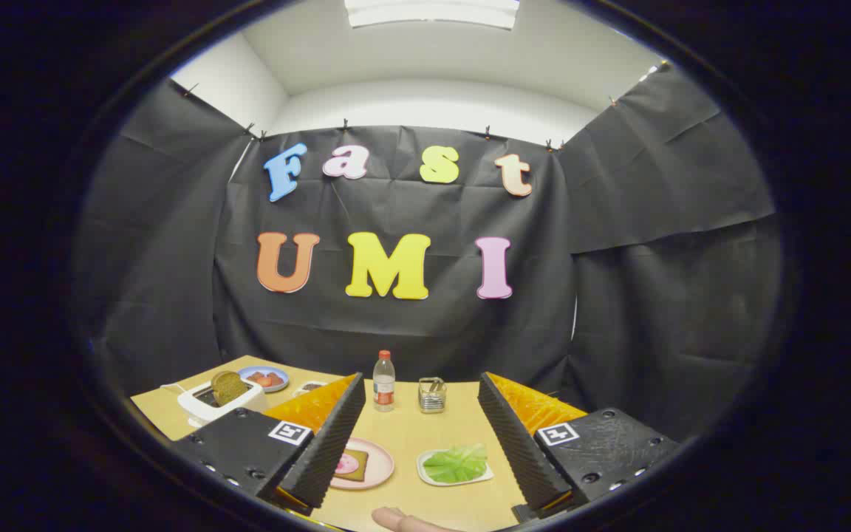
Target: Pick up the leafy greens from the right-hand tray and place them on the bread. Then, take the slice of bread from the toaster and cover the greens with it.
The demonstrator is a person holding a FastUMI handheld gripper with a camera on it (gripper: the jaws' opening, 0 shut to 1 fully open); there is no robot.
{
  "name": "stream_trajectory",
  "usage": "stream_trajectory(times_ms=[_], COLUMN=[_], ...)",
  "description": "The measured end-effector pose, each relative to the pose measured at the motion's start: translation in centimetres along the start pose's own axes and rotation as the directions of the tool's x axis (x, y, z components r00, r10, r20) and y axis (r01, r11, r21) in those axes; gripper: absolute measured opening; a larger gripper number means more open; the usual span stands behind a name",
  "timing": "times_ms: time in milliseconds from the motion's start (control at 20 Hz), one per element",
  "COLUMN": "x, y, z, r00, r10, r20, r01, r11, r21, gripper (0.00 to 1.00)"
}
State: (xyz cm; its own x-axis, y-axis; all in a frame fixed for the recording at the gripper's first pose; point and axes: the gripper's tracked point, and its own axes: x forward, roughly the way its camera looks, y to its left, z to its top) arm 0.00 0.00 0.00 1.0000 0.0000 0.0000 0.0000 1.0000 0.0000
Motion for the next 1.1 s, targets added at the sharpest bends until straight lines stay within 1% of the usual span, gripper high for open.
stream_trajectory(times_ms=[100,400,750,950,1000,1100], x=[-0.4,-0.2,0.8,2.9,3.9,6.1], y=[0.4,-1.5,-1.9,-1.8,-2.4,-4.2], z=[-0.1,-1.8,-3.0,-4.4,-4.7,-5.4], r00=[1.0,1.0,1.0,0.998,0.998,0.999], r10=[0.005,-0.028,-0.014,0.048,0.049,0.016], r20=[0.005,-0.008,-0.026,-0.051,-0.051,-0.05], r01=[-0.005,0.028,0.014,-0.048,-0.049,-0.017], r11=[1.0,1.0,1.0,0.999,0.999,1.0], r21=[-0.003,0.009,-0.007,0.009,0.007,-0.013], gripper=[0.95,0.95,0.95,0.95,0.95,0.95])
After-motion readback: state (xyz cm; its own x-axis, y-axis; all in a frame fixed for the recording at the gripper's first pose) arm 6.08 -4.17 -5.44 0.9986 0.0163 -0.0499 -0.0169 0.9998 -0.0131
